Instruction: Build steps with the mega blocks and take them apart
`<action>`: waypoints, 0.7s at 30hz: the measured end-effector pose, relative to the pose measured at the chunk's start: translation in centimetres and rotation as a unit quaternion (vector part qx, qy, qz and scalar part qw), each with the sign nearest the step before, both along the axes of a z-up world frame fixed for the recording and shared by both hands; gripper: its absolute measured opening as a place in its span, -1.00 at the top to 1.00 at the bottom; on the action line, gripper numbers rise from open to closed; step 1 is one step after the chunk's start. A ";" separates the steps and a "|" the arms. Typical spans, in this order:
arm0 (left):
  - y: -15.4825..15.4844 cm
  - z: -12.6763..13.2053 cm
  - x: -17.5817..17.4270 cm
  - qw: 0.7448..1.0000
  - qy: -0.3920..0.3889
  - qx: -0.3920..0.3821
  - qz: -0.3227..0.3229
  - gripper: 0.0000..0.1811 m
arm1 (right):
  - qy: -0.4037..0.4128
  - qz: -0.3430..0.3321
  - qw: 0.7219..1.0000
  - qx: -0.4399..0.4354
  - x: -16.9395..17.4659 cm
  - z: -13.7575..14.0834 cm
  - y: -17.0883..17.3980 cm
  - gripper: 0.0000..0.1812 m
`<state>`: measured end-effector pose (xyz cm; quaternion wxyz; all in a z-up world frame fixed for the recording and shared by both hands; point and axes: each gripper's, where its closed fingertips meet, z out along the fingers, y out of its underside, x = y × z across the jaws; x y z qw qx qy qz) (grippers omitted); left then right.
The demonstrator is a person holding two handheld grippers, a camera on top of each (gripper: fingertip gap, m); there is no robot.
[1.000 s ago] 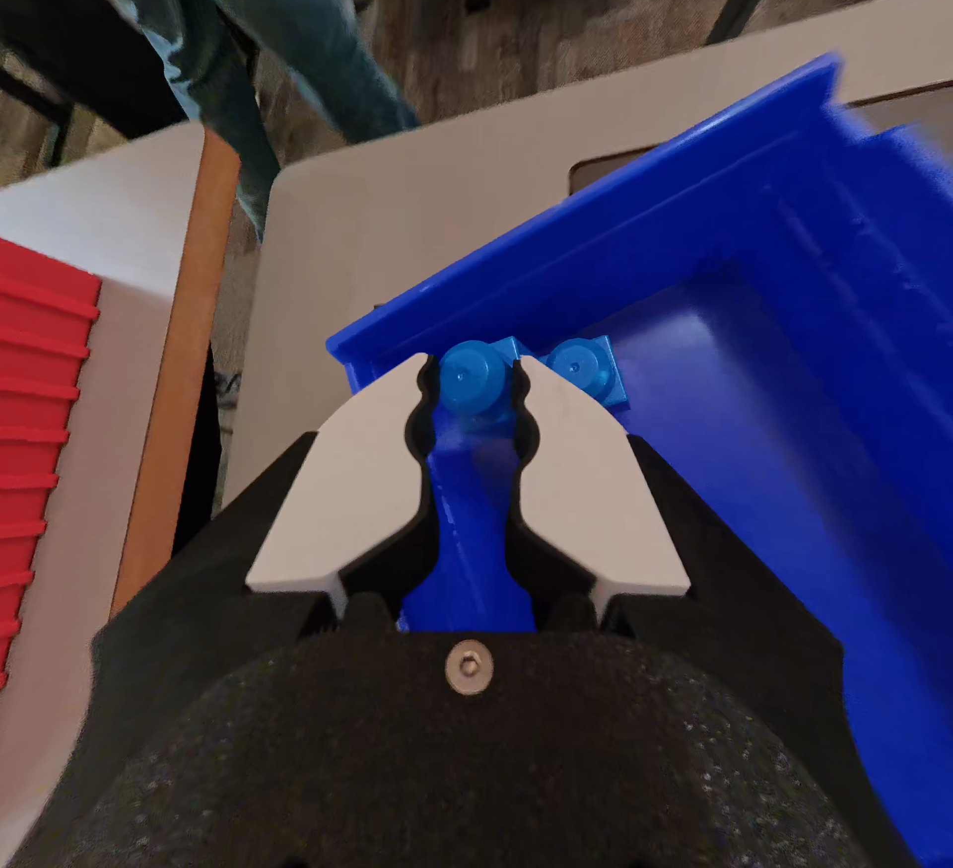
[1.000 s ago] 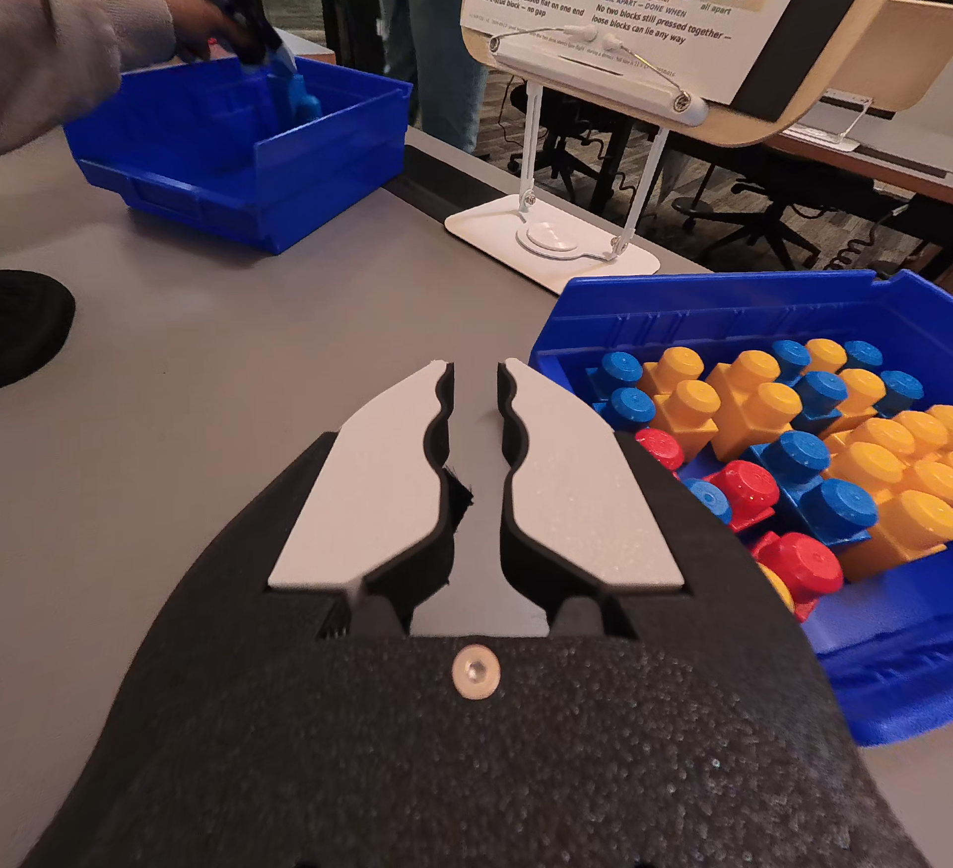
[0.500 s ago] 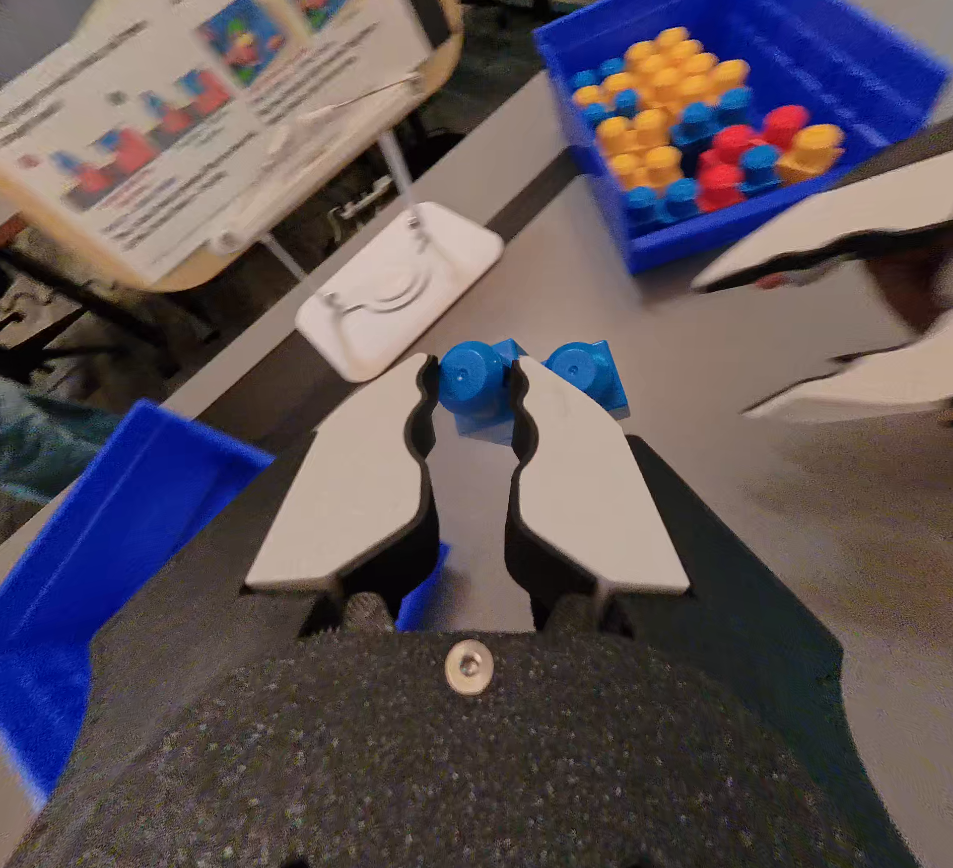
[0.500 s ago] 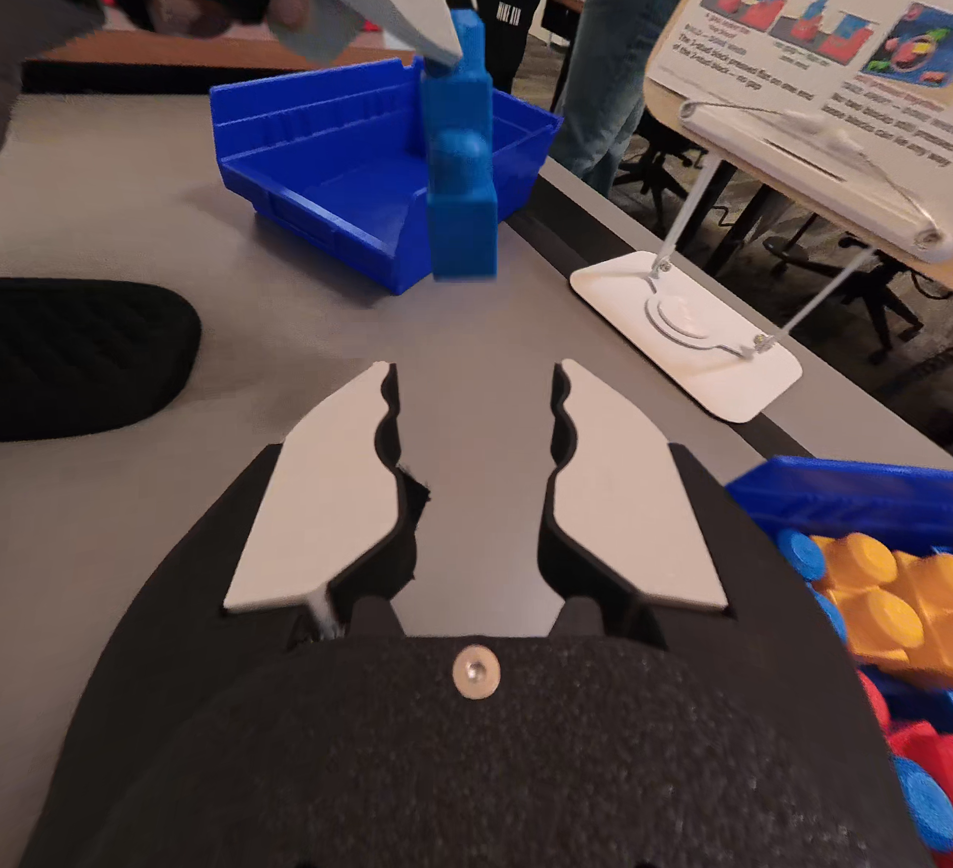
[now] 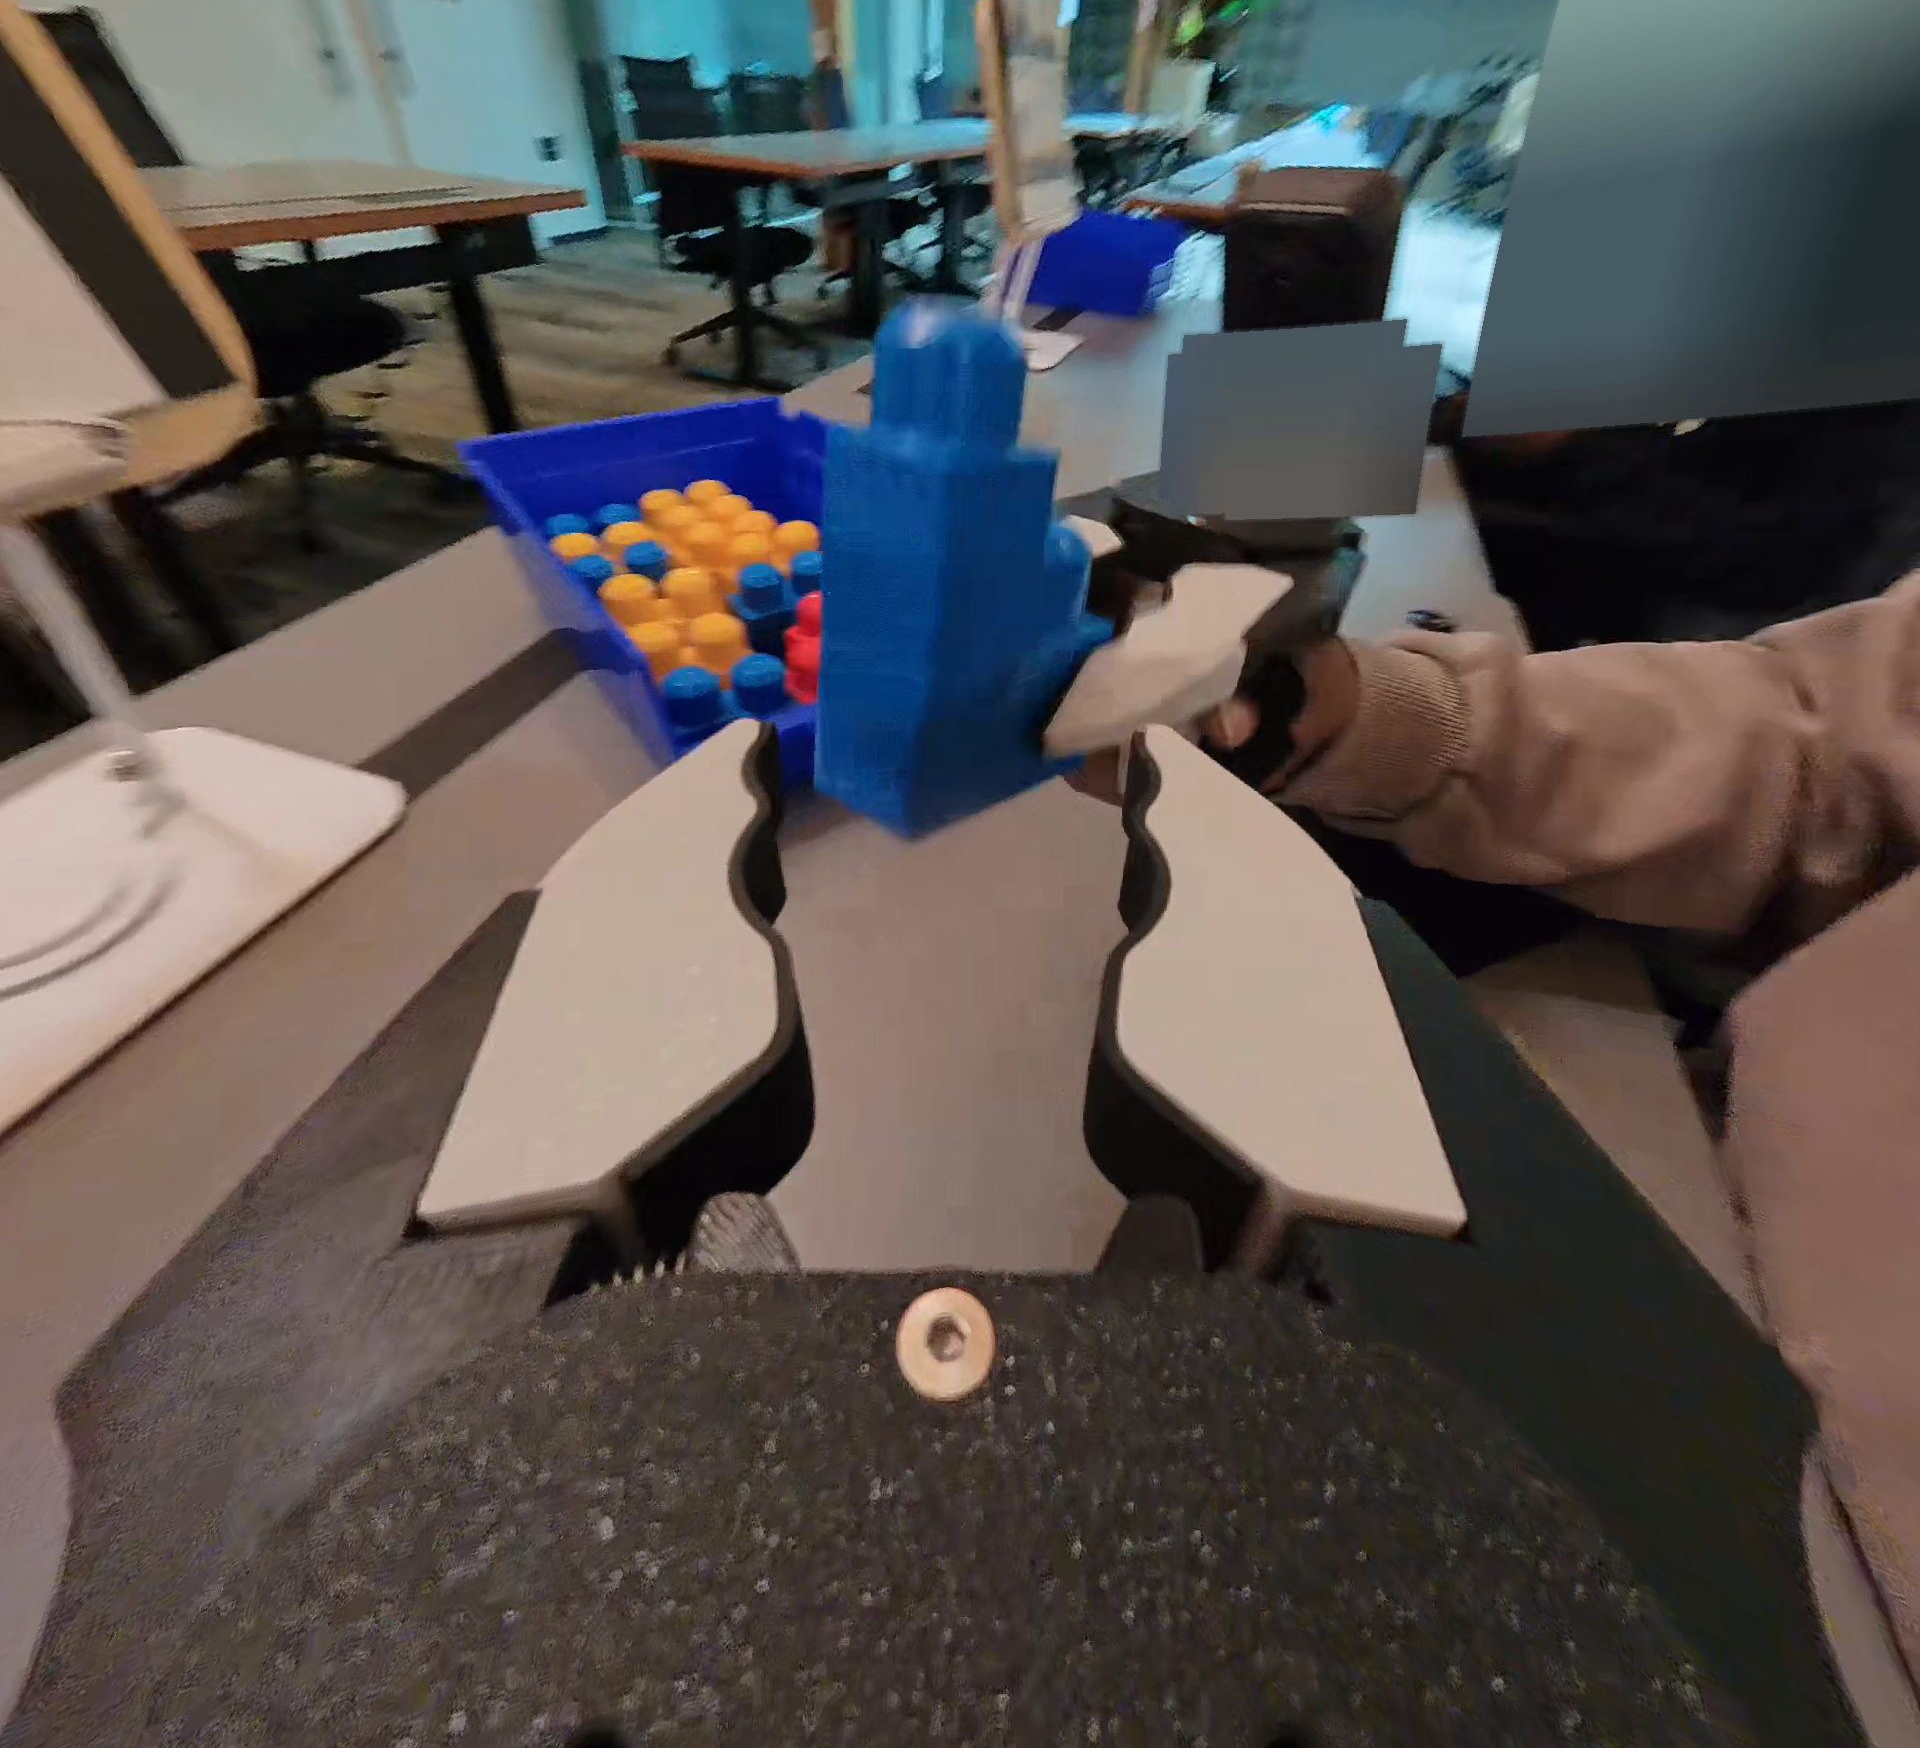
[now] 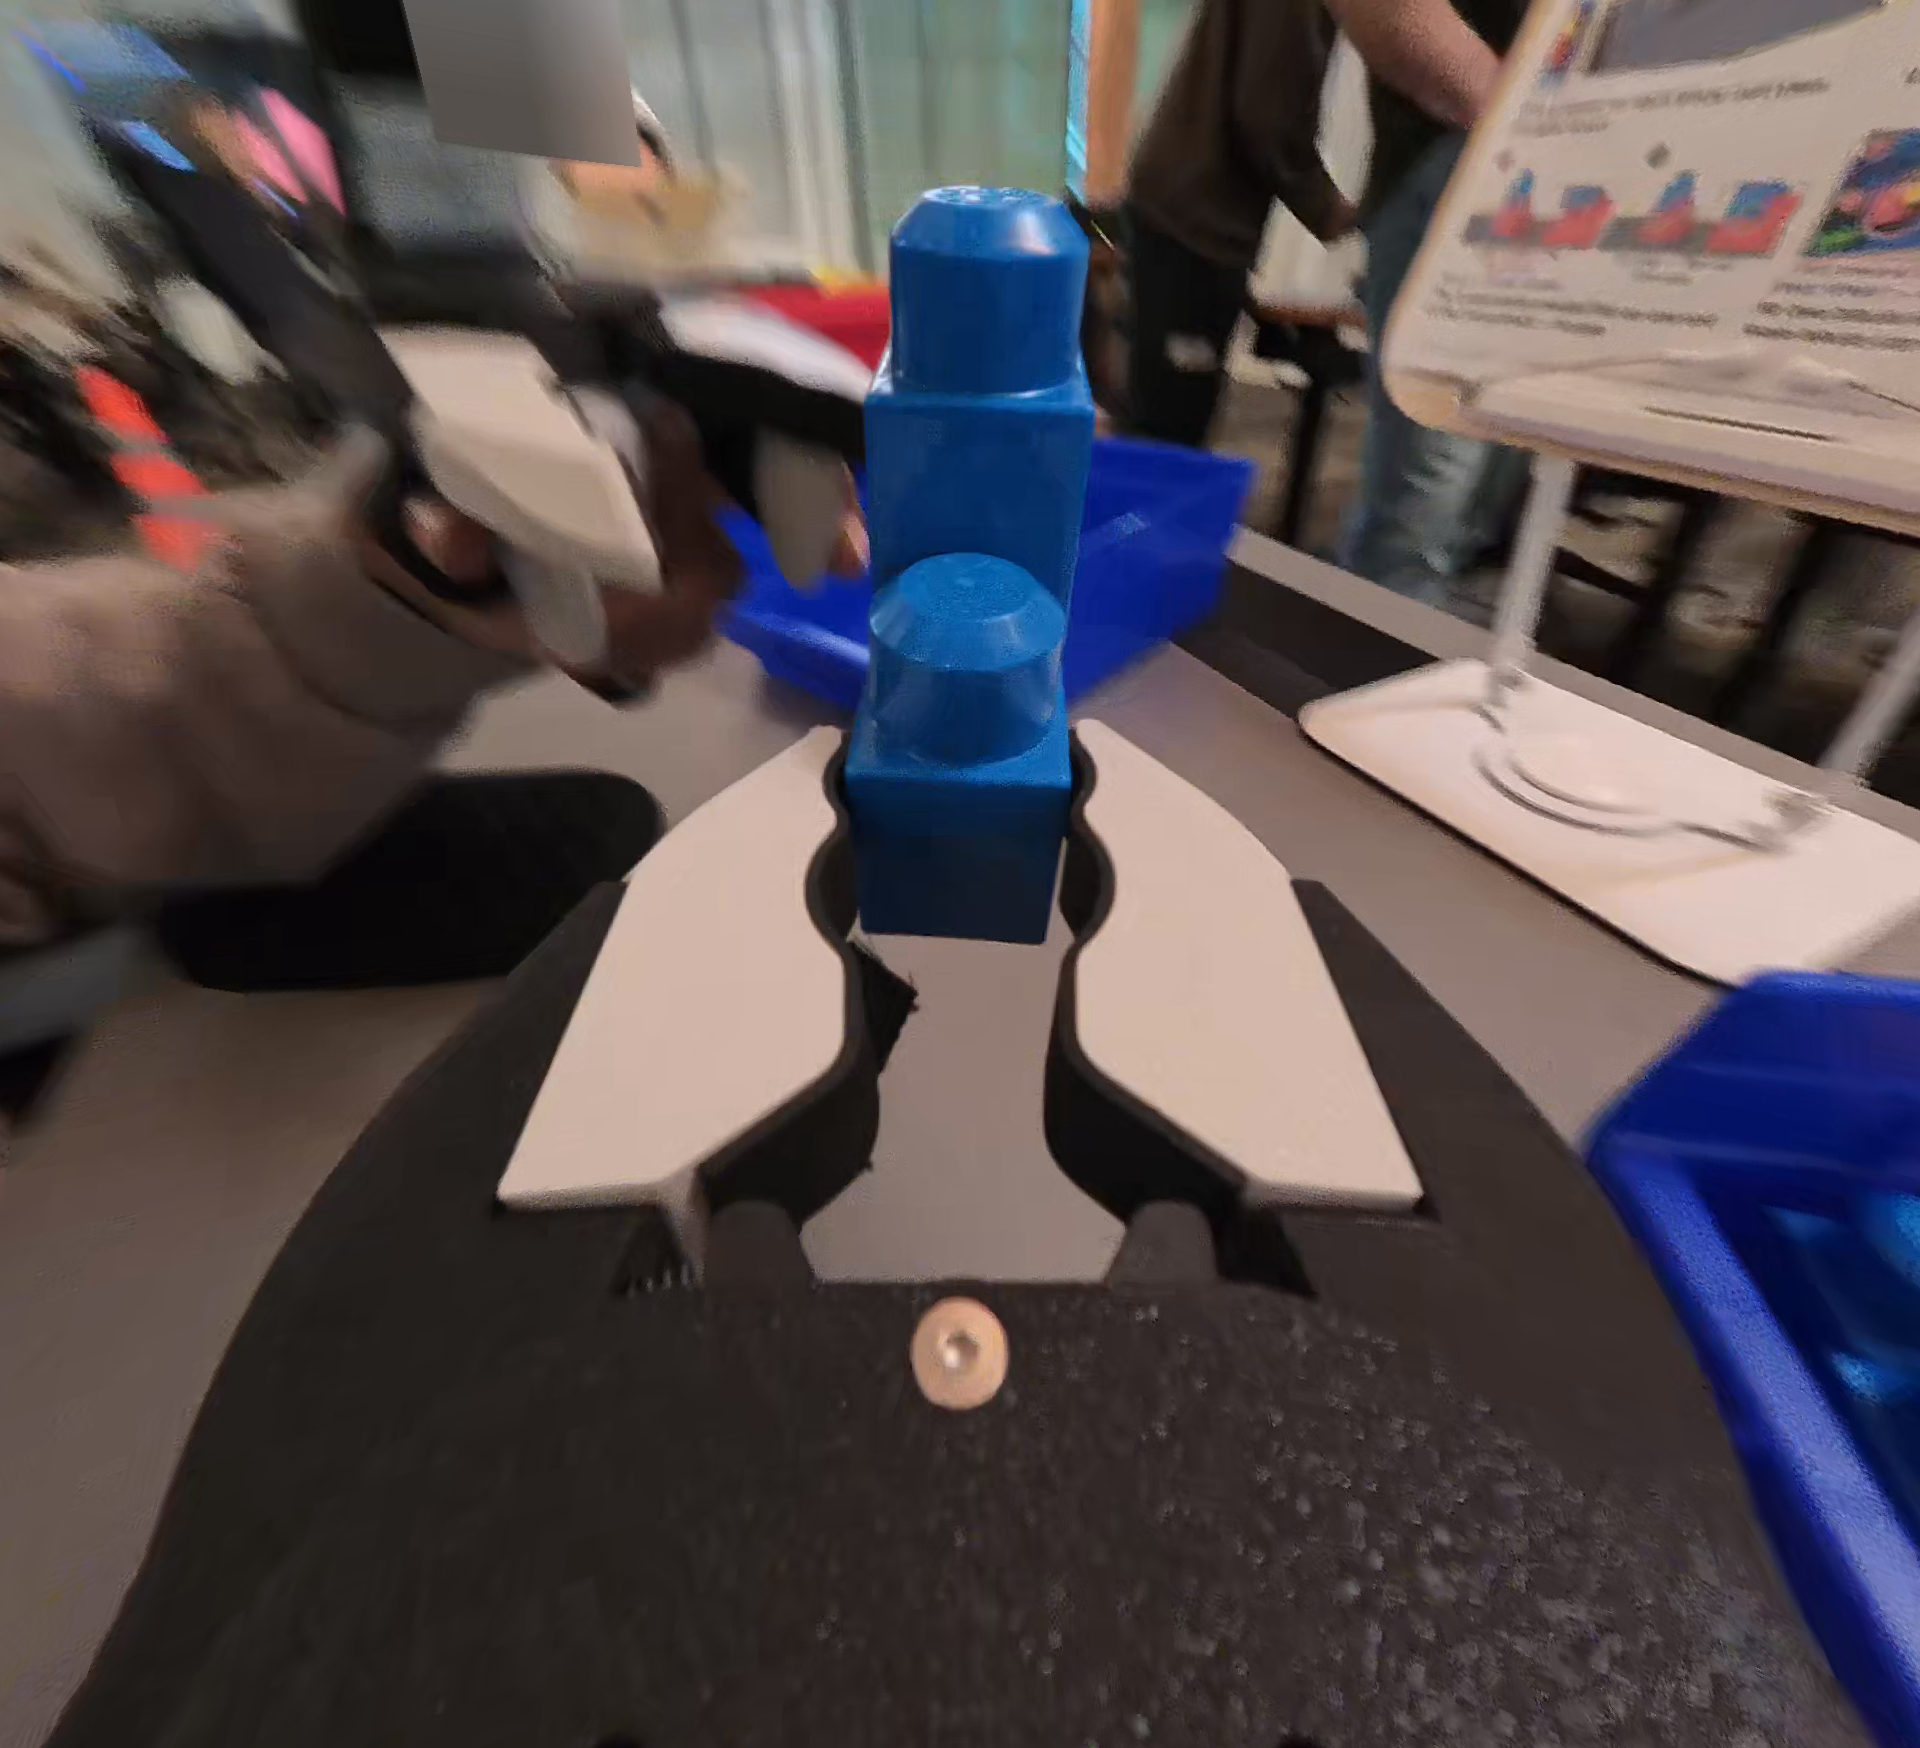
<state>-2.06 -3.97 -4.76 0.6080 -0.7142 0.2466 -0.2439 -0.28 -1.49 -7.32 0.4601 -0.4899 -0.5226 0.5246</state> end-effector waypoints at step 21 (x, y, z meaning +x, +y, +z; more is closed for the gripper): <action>-2.4 -4.8 1.8 0.992 -0.032 -0.018 -0.119 0.59 | -0.004 0.162 0.987 0.014 1.4 2.9 -3.3 0.42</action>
